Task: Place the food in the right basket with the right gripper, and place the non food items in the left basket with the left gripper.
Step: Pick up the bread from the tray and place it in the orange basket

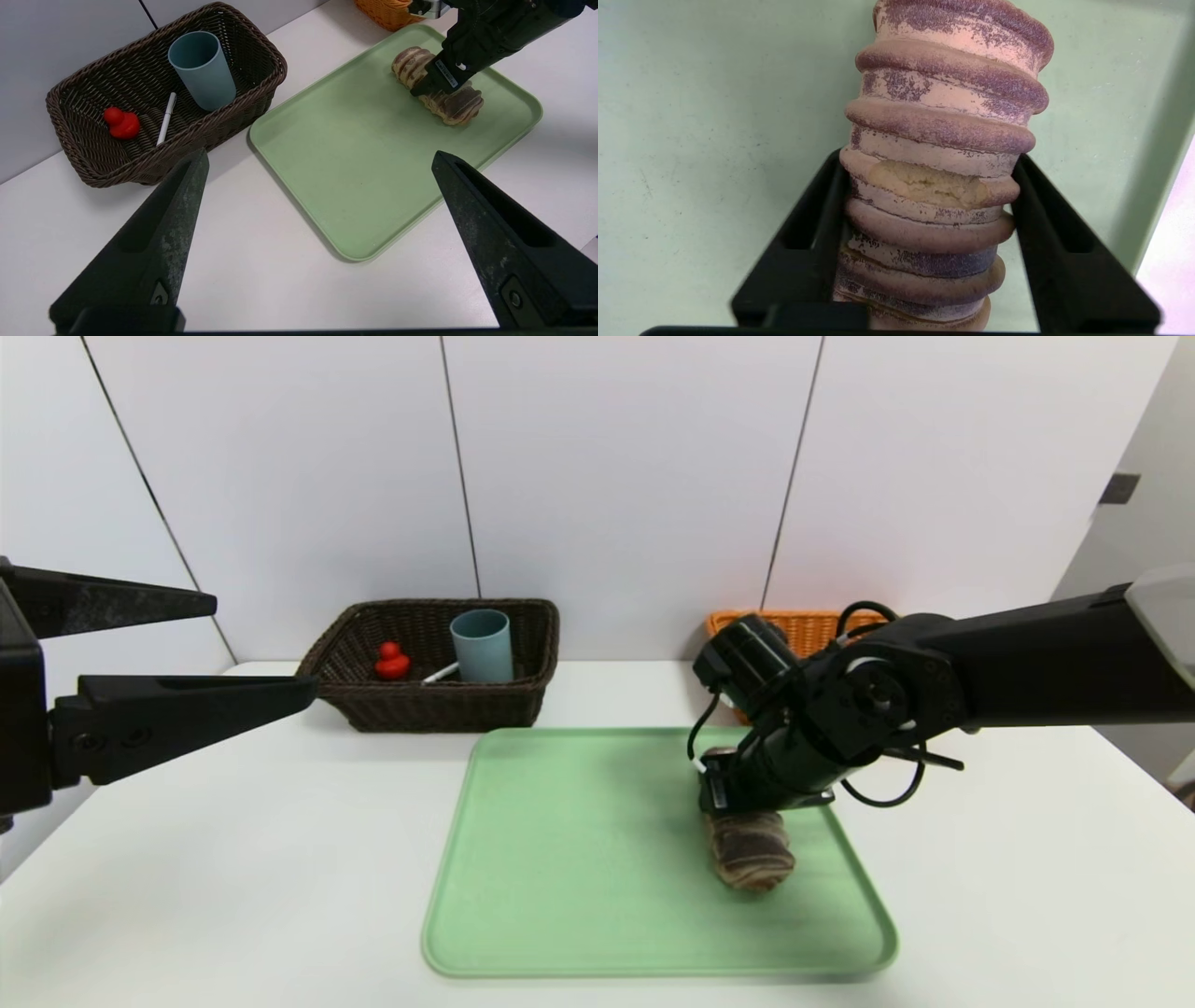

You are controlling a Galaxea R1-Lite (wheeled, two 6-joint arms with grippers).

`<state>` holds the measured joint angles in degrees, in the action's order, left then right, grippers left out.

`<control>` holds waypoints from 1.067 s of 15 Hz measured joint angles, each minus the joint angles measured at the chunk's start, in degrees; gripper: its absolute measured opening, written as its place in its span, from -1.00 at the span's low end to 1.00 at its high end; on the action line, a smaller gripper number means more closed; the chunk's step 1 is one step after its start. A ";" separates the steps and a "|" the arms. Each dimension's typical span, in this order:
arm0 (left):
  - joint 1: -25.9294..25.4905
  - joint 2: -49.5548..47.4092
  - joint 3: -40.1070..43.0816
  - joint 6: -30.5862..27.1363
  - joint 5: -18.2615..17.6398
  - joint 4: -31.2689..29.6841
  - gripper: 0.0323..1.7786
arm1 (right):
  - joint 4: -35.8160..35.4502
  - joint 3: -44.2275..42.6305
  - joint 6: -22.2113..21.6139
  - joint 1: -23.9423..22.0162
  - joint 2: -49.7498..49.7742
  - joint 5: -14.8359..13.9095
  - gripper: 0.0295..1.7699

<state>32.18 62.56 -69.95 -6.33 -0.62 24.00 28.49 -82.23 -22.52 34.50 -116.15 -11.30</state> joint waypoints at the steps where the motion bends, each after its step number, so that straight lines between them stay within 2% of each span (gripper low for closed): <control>1: 0.00 0.00 0.00 -0.04 0.00 0.00 0.90 | -0.02 0.00 -0.02 0.01 0.02 0.37 0.01; 3: 0.00 0.00 0.00 -0.04 0.05 0.02 0.90 | 0.04 0.01 -0.05 0.01 0.33 0.61 -0.22; 4: 0.00 -0.02 0.00 -0.06 0.10 0.02 0.90 | 0.04 0.00 -0.09 0.01 0.66 0.69 -0.68; 5: -0.02 -0.07 0.00 -0.06 0.10 0.02 0.90 | 0.01 0.00 -0.13 0.01 1.16 0.76 -0.86; 16: -0.02 -0.68 0.00 -0.06 0.11 0.11 0.90 | -0.46 -0.29 0.48 0.01 12.71 0.78 -0.86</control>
<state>32.16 61.88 -69.95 -6.39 -0.51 24.11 28.03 -82.52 -22.04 34.51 -103.44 -10.52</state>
